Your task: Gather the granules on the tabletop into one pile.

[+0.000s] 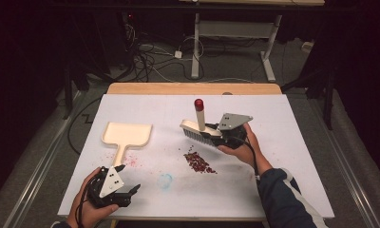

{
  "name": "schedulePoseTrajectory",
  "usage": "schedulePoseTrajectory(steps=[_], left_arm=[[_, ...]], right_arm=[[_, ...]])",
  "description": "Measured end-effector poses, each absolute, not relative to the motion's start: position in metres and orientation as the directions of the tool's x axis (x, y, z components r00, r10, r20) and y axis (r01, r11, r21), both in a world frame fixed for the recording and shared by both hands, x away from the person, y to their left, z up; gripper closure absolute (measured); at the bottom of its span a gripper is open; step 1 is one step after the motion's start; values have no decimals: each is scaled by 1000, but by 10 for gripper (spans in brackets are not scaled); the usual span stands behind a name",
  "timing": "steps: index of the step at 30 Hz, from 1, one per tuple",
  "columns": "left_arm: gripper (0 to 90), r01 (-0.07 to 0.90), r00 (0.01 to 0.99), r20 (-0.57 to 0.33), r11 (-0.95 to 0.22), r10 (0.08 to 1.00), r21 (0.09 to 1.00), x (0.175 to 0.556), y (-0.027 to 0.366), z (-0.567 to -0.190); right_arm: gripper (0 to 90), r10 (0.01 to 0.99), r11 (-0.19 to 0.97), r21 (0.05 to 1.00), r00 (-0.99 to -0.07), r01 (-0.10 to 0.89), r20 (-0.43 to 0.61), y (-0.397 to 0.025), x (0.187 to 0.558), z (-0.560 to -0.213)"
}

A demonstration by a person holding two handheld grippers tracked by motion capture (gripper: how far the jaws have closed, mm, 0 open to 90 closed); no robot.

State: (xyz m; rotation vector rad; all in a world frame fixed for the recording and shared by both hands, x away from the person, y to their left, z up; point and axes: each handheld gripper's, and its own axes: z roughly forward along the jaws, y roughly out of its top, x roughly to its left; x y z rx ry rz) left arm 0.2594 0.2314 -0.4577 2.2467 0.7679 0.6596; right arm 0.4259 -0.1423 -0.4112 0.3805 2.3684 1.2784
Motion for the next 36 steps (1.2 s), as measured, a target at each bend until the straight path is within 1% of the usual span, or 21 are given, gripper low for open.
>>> schedulePoseTrajectory(steps=[2,4,6,8,13,19,22,26,33,36], left_arm=[[199,339,702,236,-606,672,719,260,231,-458],[199,342,702,233,-606,673,719,261,231,-459],[199,343,703,231,-605,673,718,261,231,-459],[199,343,704,229,-604,672,719,261,232,-459],[199,344,705,228,-606,671,717,261,232,-459],[199,343,710,234,-616,664,709,261,230,-459],[199,345,709,235,-617,665,707,262,230,-459],[199,346,707,235,-616,667,707,262,230,-458],[199,346,706,230,-610,670,713,262,231,-459],[199,342,709,231,-611,666,714,261,231,-458]], right_arm=[[680,433,552,834,-865,31,-255,-136,430,-416],[680,433,550,834,-869,46,-238,-129,435,-422],[680,422,561,827,-873,39,-244,-122,436,-428],[680,409,544,838,-885,41,-223,-120,434,-432],[679,320,566,825,-920,-5,-225,-126,421,-434],[678,234,570,819,-942,-67,-240,-144,400,-434],[680,233,560,826,-943,-69,-237,-152,396,-432],[680,268,551,832,-930,-64,-250,-154,400,-428],[680,321,539,840,-906,-66,-277,-139,411,-419],[680,316,564,822,-899,-79,-303,-125,420,-415]])
